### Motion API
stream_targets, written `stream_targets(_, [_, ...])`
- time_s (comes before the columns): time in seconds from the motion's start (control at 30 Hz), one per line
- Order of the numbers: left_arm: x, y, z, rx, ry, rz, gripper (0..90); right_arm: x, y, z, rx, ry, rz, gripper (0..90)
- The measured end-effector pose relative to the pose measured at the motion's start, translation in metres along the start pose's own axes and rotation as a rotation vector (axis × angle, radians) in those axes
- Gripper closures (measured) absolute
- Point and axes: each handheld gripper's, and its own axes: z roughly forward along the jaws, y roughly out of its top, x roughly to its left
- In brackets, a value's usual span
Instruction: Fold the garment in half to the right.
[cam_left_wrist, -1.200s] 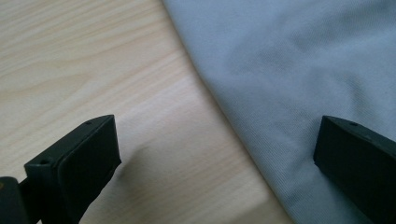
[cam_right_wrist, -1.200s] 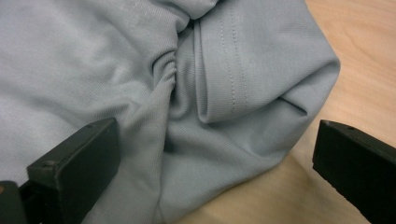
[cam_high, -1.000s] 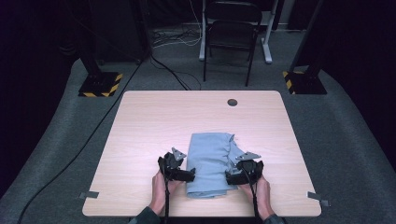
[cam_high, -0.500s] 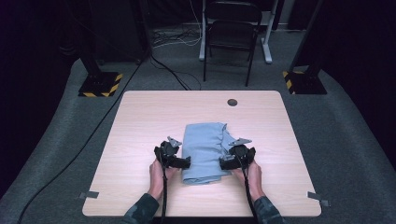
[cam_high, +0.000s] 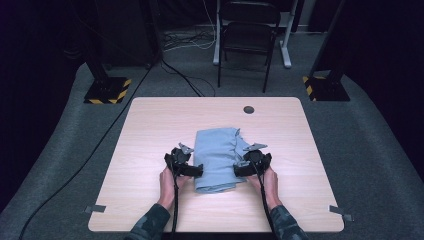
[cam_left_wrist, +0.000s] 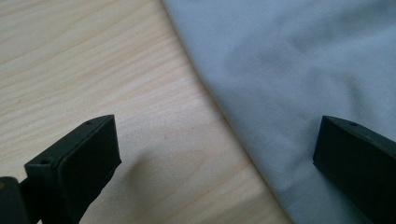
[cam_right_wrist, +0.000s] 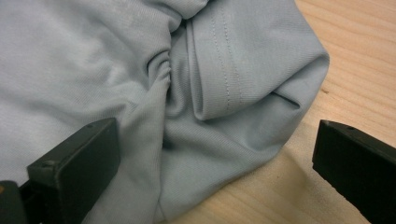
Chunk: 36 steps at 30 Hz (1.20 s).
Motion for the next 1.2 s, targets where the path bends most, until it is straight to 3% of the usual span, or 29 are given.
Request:
stream_targets(0.2, [0.006, 0.000, -0.020, -0.056, -0.011, -0.020, 0.0, -0.001, -0.001, -0.014, -0.039, 0.008, -0.007, 0.9])
stream_targets(0.3, [0.013, -0.006, -0.041, -0.090, -0.005, -0.015, 0.0, -0.005, -0.006, -0.035, -0.087, 0.020, -0.009, 1.0])
stream_targets(0.33, [0.013, -0.006, -0.041, -0.090, -0.005, -0.015, 0.0, -0.007, -0.008, -0.041, -0.097, 0.019, -0.011, 1.0])
stream_targets(0.37, [0.018, -0.013, -0.052, -0.103, 0.000, -0.015, 0.0, -0.009, -0.011, -0.048, -0.106, 0.017, -0.013, 1.0])
stream_targets(0.43, [0.021, -0.018, -0.057, -0.106, 0.007, -0.014, 0.0, -0.012, -0.014, -0.054, -0.114, 0.017, -0.012, 1.0])
stream_targets(0.5, [0.030, -0.033, -0.068, -0.106, 0.023, -0.020, 0.0, -0.024, -0.027, -0.072, -0.136, 0.011, 0.000, 1.0])
stream_targets(0.57, [0.037, -0.044, -0.073, -0.091, 0.033, -0.019, 0.0, -0.031, -0.037, -0.080, -0.143, 0.003, 0.008, 1.1])
stream_targets(0.7, [0.053, -0.068, -0.077, -0.059, 0.053, -0.038, 0.0, -0.052, -0.064, -0.089, -0.113, -0.041, 0.023, 1.3])
stream_targets(0.87, [0.070, -0.091, -0.078, -0.027, 0.073, -0.075, 0.0, -0.078, -0.098, -0.097, -0.079, -0.079, 0.080, 1.4])
stream_targets(1.1, [0.079, -0.101, -0.077, -0.026, 0.058, -0.104, 0.0, -0.093, -0.120, -0.096, -0.033, -0.114, 0.112, 0.7])
stream_targets(1.2, [0.081, -0.102, -0.077, -0.027, 0.055, -0.108, 0.0, -0.096, -0.124, -0.096, -0.050, -0.097, 0.123, 0.0])
